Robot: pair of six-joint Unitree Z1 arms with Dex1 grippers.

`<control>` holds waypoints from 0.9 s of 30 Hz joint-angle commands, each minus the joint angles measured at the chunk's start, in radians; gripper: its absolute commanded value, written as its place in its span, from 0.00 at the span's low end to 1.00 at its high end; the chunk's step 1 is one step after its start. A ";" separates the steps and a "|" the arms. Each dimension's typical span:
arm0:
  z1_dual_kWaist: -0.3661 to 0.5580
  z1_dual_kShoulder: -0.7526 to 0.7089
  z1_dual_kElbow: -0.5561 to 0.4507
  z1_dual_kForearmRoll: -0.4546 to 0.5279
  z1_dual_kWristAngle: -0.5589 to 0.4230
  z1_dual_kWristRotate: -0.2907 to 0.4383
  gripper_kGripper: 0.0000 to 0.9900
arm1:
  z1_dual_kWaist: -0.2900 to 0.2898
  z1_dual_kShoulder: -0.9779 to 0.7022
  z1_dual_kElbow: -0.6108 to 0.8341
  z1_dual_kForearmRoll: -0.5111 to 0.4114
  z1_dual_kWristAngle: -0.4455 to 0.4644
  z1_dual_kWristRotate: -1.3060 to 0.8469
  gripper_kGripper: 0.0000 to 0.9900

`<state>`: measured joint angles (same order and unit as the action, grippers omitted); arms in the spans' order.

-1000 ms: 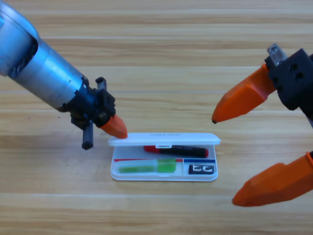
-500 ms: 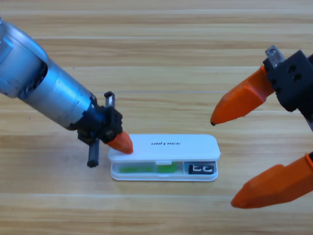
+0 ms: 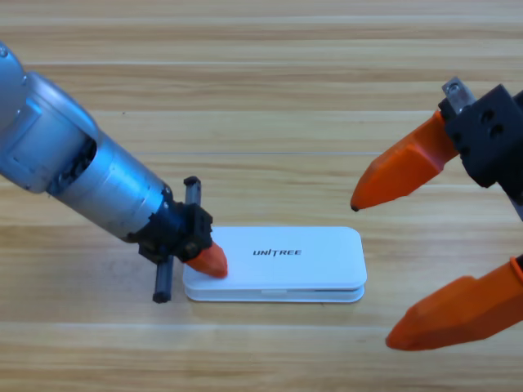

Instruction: Clean up eraser and pencils

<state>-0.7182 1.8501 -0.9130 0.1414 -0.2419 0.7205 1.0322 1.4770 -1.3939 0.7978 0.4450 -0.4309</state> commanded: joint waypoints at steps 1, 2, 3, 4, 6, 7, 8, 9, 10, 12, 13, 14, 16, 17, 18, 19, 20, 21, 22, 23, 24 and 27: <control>-0.029 0.047 0.039 -0.029 0.009 0.004 0.00 | 0.022 0.055 0.001 -0.012 0.023 0.004 0.98; -0.029 0.050 0.039 -0.033 0.009 0.004 0.00 | 0.022 0.055 0.001 -0.012 0.024 0.006 0.98; -0.029 0.052 0.040 -0.037 0.009 0.004 0.00 | 0.022 0.055 0.001 -0.012 0.024 0.006 0.98; -0.029 0.055 0.040 -0.040 0.009 0.004 0.00 | 0.022 0.055 0.001 -0.012 0.024 0.006 0.98; -0.029 0.058 0.040 -0.046 0.010 0.004 0.00 | 0.022 0.057 0.001 -0.012 0.026 0.006 0.98; -0.029 0.060 0.040 -0.048 0.012 0.005 0.00 | 0.022 0.059 0.001 -0.012 0.026 0.006 0.98; -0.029 0.063 0.039 -0.049 0.012 0.007 0.00 | 0.022 0.057 0.001 -0.012 0.026 0.006 0.98; -0.029 0.066 0.039 -0.051 0.012 0.007 0.00 | 0.022 0.059 0.001 -0.012 0.026 0.006 0.98; -0.029 0.067 0.037 -0.054 0.012 0.007 0.00 | 0.022 0.059 0.001 -0.012 0.026 0.006 0.98; -0.029 0.077 0.037 -0.063 0.012 0.008 0.00 | 0.022 0.060 0.001 -0.012 0.027 0.007 0.98; -0.030 0.081 0.037 -0.068 0.012 0.008 0.00 | 0.022 0.060 -0.001 -0.012 0.026 0.007 0.98; -0.030 0.086 0.036 -0.072 0.013 0.010 0.00 | 0.022 0.060 -0.001 -0.012 0.026 0.007 0.98; -0.037 0.100 0.033 -0.077 0.015 0.010 0.00 | 0.022 0.063 -0.001 -0.012 0.026 0.007 0.98; -0.038 0.104 0.031 -0.079 0.018 0.010 0.00 | 0.022 0.063 -0.001 -0.012 0.027 0.009 0.98; -0.040 0.107 0.029 -0.079 0.021 0.010 0.00 | 0.022 0.063 -0.001 -0.012 0.026 0.009 0.98; -0.043 0.110 0.028 -0.082 0.021 0.010 0.00 | 0.022 0.065 -0.001 -0.012 0.027 0.009 0.98; -0.044 0.113 0.028 -0.083 0.021 0.010 0.00 | 0.022 0.065 -0.001 -0.012 0.026 0.009 0.98; -0.046 0.115 0.028 -0.085 0.023 0.010 0.00 | 0.022 0.065 -0.001 -0.012 0.027 0.009 0.98; -0.047 0.118 0.028 -0.086 0.023 0.010 0.00 | 0.022 0.066 -0.002 -0.012 0.026 0.009 0.98; -0.047 0.120 0.028 -0.086 0.023 0.008 0.00 | 0.022 0.068 -0.002 -0.012 0.027 0.009 0.98; -0.049 0.123 0.028 -0.088 0.024 0.008 0.00 | 0.022 0.068 -0.002 -0.012 0.027 0.011 0.98; -0.050 0.126 0.028 -0.089 0.024 0.007 0.00 | 0.022 0.068 -0.002 -0.012 0.027 0.011 0.98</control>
<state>-0.7379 1.8892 -0.9075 0.0526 -0.2325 0.7205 1.0323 1.4853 -1.3952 0.7978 0.4569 -0.4274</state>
